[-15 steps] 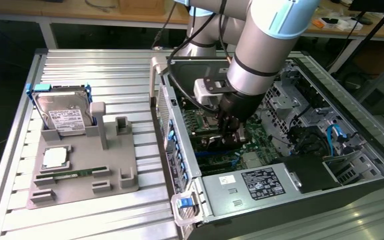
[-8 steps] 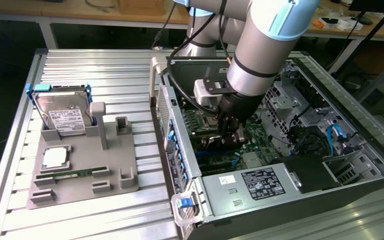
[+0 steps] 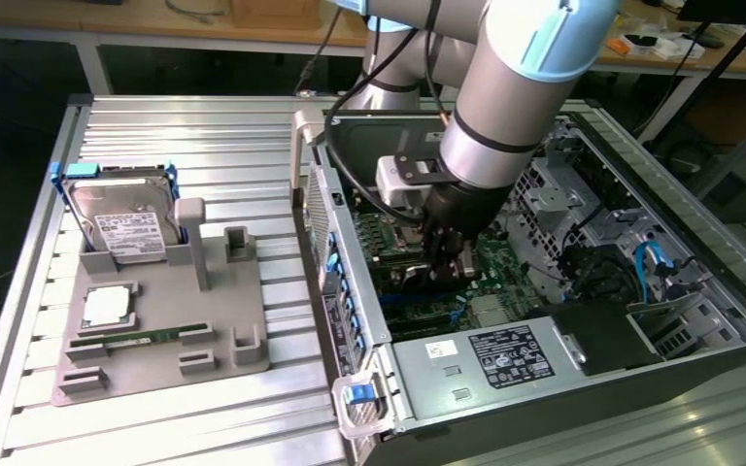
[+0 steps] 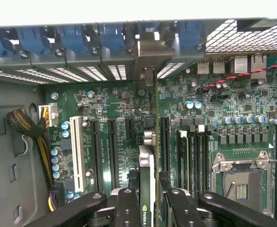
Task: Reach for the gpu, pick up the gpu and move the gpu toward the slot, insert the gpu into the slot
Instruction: 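Insert the gpu into the slot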
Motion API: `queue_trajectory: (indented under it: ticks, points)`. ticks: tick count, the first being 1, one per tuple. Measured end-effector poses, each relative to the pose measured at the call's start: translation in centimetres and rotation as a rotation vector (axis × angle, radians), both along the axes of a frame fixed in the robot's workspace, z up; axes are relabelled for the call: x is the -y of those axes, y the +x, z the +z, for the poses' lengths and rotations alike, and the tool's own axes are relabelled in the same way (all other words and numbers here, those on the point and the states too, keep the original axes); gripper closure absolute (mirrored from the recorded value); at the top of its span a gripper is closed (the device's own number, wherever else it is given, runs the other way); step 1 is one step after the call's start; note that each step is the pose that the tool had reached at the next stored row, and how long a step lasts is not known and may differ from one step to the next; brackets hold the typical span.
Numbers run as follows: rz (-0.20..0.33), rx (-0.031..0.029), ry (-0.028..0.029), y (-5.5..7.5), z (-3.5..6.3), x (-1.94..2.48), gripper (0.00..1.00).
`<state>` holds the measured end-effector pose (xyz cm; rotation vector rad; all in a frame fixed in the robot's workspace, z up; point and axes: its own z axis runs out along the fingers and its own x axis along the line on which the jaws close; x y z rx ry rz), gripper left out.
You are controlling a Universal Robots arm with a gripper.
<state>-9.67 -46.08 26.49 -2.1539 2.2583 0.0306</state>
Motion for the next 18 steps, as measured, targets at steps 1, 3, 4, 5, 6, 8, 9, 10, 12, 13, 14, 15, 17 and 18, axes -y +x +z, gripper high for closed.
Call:
queue_trajectory:
  ticks: [1, 3, 4, 5, 6, 8, 9, 10, 12, 13, 14, 15, 17, 18]
  points:
    - [0.000, 0.0000, 0.0002, 0.00, -0.02, 0.00, 0.73]
    - [0.000, 0.0000, 0.0006, 0.00, -0.08, 0.00, 0.73]
    - [0.000, 0.0000, 0.0008, 0.00, -0.10, 0.00, 0.73]
    - [0.000, 0.0000, 0.0008, 0.00, -0.12, 0.00, 0.73]
    - [0.000, 0.0000, 0.0009, -0.01, -0.14, 0.00, 0.73]
    - [0.000, 0.0000, 0.0009, -0.01, -0.18, 0.00, 0.73]
    - [0.000, 0.0000, 0.0010, -0.01, -0.20, 0.00, 0.73]
    - [0.000, 0.0000, 0.0010, -0.01, -0.22, 0.01, 0.73]
    - [0.000, 0.0002, 0.0014, -0.01, -0.28, 0.00, 0.73]
    - [0.000, 0.0003, 0.0016, -0.02, -0.30, 0.00, 0.73]
    - [0.000, 0.0003, 0.0015, -0.02, -0.32, 0.01, 0.73]
    - [0.000, 0.0004, 0.0014, -0.02, -0.34, 0.01, 0.73]
    - [0.000, 0.0010, 0.0023, -0.02, -0.42, -0.01, 0.73]
    - [0.000, 0.0008, 0.0023, -0.02, -0.44, 0.00, 0.73]
